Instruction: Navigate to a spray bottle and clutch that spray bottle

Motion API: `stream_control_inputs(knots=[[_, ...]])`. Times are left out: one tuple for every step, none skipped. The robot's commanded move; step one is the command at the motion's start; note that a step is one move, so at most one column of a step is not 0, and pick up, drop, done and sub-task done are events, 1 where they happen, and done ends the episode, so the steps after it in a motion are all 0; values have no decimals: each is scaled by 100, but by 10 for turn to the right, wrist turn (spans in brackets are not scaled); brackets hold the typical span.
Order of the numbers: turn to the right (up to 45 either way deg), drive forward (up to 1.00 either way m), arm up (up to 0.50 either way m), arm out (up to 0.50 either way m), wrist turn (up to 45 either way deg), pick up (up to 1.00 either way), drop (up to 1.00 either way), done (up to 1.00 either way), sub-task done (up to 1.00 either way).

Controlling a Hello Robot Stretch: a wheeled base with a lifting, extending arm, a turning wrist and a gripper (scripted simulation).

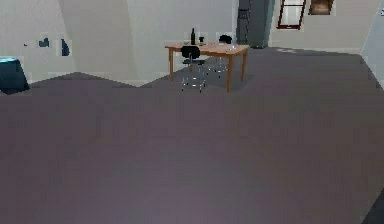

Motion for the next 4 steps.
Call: stream_control_inputs(knots=[[0, 0, 0, 30, 0, 0, 0, 0, 0], [0, 0, 0, 2, 0, 0, 0, 0, 0], [0, 0, 0, 0, 450, 0, 0, 0, 0], [0, 0, 0, 0, 450, 0, 0, 0, 0]])
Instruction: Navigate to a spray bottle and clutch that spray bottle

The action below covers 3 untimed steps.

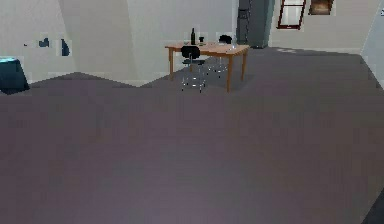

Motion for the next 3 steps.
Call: stream_control_inputs(knots=[[0, 0, 0, 0, 450, 0, 0, 0, 0], [0, 0, 0, 0, 150, 0, 0, 0, 0], [0, 0, 0, 0, 0, 100, 0, 0, 0]])
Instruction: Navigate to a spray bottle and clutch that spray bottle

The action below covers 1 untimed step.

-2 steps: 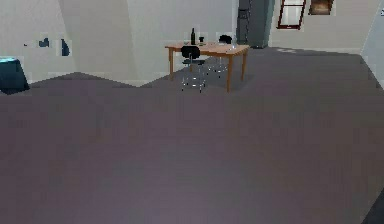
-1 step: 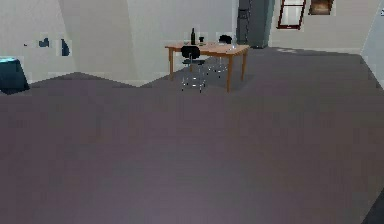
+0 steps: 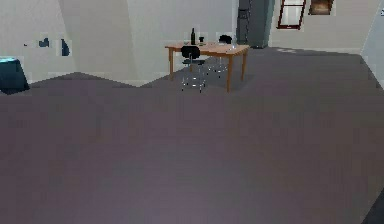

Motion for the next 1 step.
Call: stream_control_inputs(knots=[[0, 0, 0, 0, 0, 0, 0, 100, 0]])
